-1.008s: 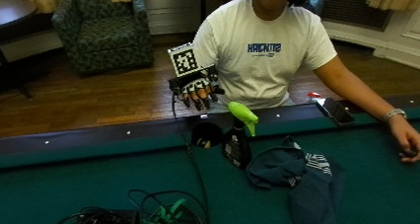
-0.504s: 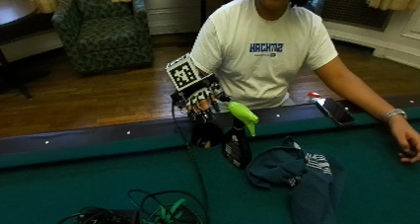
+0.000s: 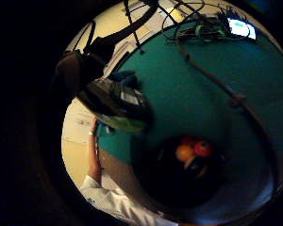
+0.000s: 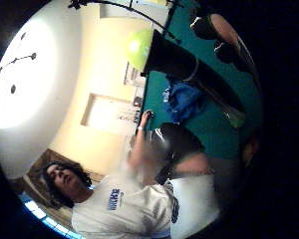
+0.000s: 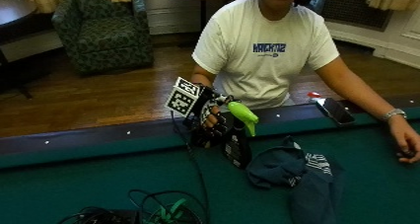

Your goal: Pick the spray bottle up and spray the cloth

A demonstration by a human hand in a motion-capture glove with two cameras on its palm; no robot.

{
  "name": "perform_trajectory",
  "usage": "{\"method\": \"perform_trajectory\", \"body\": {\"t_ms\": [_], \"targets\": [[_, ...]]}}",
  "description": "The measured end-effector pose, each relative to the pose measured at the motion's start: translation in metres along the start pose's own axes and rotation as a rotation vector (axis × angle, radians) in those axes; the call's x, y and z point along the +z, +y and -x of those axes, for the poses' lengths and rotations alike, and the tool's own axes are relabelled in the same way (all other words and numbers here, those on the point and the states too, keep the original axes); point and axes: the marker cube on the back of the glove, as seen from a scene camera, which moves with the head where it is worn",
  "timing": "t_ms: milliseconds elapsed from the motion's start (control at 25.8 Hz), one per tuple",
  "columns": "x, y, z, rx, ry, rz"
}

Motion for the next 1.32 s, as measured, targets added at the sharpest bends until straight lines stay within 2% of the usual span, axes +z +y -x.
{"method": "perform_trajectory", "body": {"t_ms": [271,620,1318], "targets": [[0.023,-0.016,0.003,0.028,-0.082,0.024],[0.042,-0.044,0.002,0.094,-0.304,0.038],[0.068,-0.079,0.008,0.064,-0.265,-0.131]]}}
